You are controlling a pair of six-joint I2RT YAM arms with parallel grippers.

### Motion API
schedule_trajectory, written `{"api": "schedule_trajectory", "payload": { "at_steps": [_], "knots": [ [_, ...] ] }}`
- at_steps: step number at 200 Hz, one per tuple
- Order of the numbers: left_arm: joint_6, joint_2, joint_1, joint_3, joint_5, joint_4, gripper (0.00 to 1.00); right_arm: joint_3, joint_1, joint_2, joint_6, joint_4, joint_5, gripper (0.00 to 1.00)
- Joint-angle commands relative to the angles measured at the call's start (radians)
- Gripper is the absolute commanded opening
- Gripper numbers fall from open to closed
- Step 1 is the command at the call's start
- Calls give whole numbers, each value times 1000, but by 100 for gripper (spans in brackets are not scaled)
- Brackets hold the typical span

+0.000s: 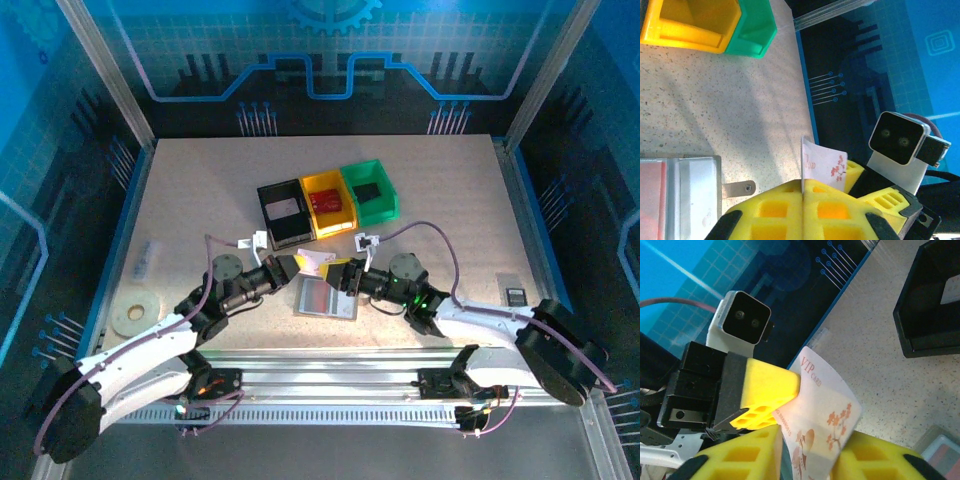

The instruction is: Take the credit cards out of the card holder

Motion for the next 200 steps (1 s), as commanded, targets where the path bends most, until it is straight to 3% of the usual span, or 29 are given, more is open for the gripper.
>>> {"api": "schedule_trajectory", "payload": {
  "at_steps": [1, 80, 92, 133, 170, 200],
  "knots": [
    [15, 15, -10, -16, 31, 20, 0, 14, 10, -34, -38, 17, -28, 22],
    [35, 27, -3, -7, 45, -2, 0, 12, -6, -81, -40, -36, -49, 11],
    [37, 22, 2, -2, 43, -12, 14, 12, -14, -94, -41, -47, -51, 8],
    [72, 3, 38, 37, 67, -79, 46, 9, -38, -133, -43, -83, -64, 1],
    [200, -50, 128, 154, 125, -332, 60, 48, -93, -160, -61, -180, -98, 0],
    [342, -69, 254, 292, 189, -612, 73, 198, -137, -129, -163, -443, -140, 0]
  ]
}}
